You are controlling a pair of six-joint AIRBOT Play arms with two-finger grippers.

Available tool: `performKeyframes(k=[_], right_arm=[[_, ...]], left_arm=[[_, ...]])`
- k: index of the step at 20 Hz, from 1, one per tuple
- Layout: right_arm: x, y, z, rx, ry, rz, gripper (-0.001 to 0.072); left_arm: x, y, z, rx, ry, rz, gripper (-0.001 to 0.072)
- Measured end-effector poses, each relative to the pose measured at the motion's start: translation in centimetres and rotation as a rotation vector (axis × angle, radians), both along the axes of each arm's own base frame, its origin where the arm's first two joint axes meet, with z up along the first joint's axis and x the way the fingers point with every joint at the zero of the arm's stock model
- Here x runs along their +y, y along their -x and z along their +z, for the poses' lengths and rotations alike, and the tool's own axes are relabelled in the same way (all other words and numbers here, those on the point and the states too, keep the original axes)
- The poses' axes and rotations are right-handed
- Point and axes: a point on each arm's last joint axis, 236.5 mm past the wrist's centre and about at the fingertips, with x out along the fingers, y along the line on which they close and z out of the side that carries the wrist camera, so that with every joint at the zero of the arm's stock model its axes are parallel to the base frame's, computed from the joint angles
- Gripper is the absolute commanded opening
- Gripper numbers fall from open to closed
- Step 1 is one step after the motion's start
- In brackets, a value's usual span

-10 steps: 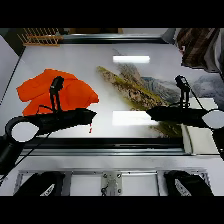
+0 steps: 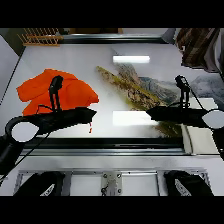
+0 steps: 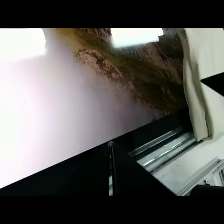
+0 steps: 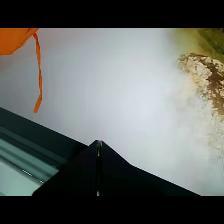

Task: Fold the clothes and pants, and hang the long-sleeved shirts on hangers.

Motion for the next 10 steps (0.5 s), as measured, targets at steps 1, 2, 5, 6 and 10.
performKeyframes(k=[1, 2, 5, 6, 10], right_arm=[[0.0, 0.0, 0.0, 0.000, 0.000, 0.000, 0.0014], [0.0, 0.0, 0.0, 0.000, 0.000, 0.000, 0.0014], [0.0, 0.0, 0.0, 0.000, 0.000, 0.000, 0.0014], [0.0, 0.0, 0.0, 0.001, 0.000, 0.000, 0.0014], [0.0, 0.0, -0.1, 0.002, 0.000, 0.000, 0.0014]], left_arm=[[0.0, -0.4, 0.4, -0.018, 0.011, 0.013, 0.0006], [0.0, -0.9, 0.8, -0.037, 0.022, 0.027, 0.0024], [0.4, -2.8, 1.9, -0.124, 0.023, 0.065, 0.0694], [0.6, -3.7, 2.0, -0.155, -0.001, 0.071, 0.0694], [1.7, -8.3, -1.3, -0.226, -0.297, 0.017, 0.0694]])
